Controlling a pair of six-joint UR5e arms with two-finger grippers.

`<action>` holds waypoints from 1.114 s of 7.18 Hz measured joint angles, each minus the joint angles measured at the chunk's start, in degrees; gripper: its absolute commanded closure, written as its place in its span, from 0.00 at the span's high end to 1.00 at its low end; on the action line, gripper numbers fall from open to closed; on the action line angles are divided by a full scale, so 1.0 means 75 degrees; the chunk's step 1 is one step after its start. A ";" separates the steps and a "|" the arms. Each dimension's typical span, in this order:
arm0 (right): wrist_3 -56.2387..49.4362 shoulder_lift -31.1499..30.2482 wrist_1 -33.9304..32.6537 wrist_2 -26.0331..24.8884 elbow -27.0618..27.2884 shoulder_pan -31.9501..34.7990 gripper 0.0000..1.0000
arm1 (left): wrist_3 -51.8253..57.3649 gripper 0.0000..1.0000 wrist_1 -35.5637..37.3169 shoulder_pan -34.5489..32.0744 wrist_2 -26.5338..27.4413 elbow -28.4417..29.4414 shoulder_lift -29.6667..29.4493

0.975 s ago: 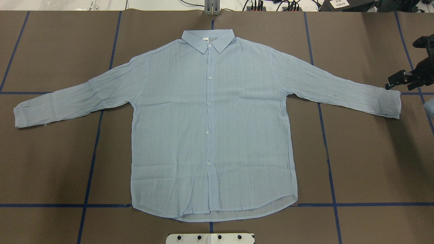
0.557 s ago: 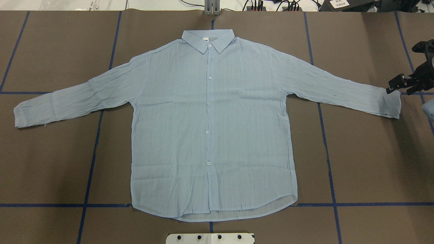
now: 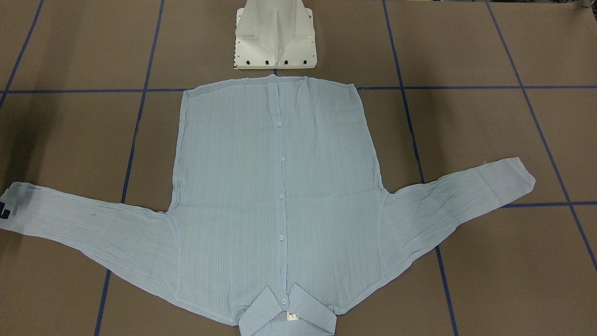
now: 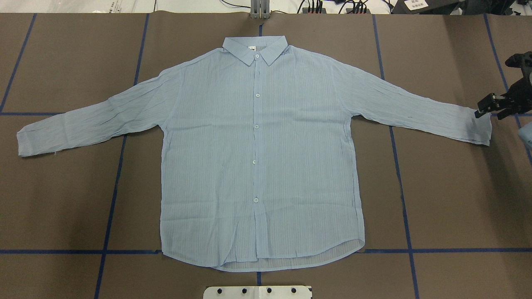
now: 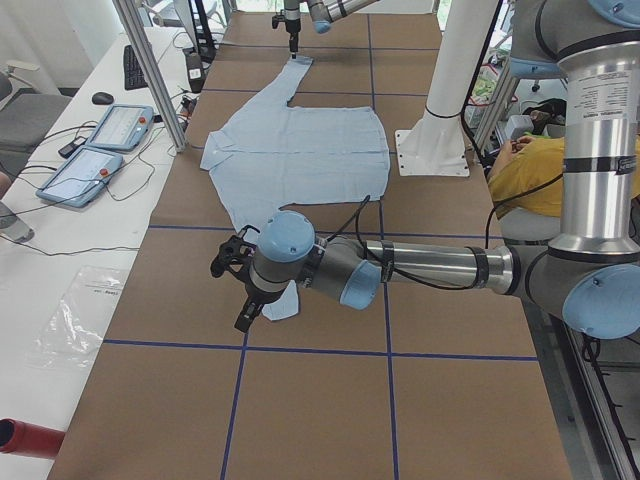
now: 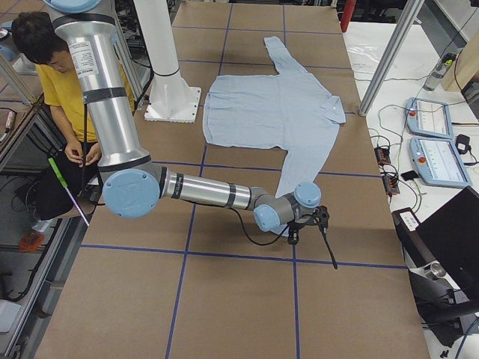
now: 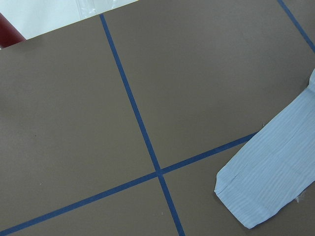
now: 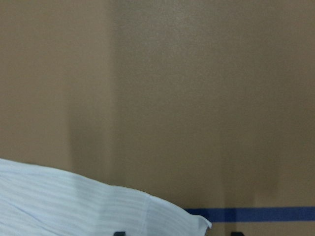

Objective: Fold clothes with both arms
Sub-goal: 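Move the right gripper to the cuff of the sleeve nearest it and grasp it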

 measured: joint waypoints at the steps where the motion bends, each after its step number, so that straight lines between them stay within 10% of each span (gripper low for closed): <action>1: -0.0005 0.0002 0.0000 -0.0009 -0.0021 -0.0003 0.74 | 0.0005 1.00 -0.0005 0.0000 0.0000 0.0003 0.0000; 4: 0.0009 0.0007 -0.0013 -0.0019 -0.0056 -0.0022 0.47 | 0.0009 1.00 -0.0009 0.0000 0.0000 0.0007 0.0000; 5: 0.0021 0.0027 -0.0019 -0.0018 -0.0078 -0.0026 0.04 | 0.0009 1.00 -0.0009 0.0000 0.0000 0.0010 0.0000; 8: 0.0044 0.0129 -0.0071 -0.0003 -0.0111 -0.0038 0.00 | 0.0019 1.00 -0.0009 0.0000 0.0000 0.0014 0.0000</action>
